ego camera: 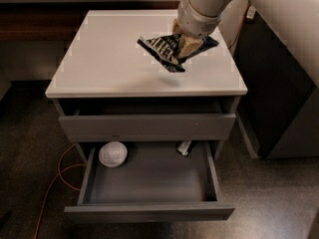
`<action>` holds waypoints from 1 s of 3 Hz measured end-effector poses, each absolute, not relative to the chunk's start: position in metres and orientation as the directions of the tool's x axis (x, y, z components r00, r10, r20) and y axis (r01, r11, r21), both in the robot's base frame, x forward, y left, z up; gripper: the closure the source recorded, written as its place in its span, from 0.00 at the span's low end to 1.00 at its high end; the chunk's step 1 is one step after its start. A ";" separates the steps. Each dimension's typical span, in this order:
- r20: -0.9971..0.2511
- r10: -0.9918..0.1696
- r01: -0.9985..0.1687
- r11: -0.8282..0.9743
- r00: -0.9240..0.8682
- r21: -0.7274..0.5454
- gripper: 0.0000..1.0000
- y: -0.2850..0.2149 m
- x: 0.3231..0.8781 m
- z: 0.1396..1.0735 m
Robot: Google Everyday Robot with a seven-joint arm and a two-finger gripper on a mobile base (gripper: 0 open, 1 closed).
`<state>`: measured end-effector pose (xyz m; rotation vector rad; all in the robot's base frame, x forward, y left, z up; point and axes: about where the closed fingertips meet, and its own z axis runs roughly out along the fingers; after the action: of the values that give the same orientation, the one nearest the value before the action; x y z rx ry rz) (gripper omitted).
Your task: Pick blue chip bag from middle drawer and place on counter
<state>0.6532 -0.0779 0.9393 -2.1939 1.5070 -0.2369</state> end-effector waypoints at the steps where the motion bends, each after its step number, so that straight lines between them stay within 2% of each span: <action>1: -0.143 -0.927 -0.843 -0.243 0.348 -0.480 0.75 -0.092 0.685 0.940; 2: -0.189 -0.927 -0.856 -0.202 0.324 -0.476 0.50 -0.103 0.715 0.922; 3: -0.238 -0.917 -0.870 -0.184 0.319 -0.457 0.21 -0.105 0.739 0.894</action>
Offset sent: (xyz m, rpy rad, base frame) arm 0.0983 -0.0415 -0.0342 0.1273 0.0300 -0.0945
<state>0.7391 -0.1049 0.8944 -2.0763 1.5725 -0.1207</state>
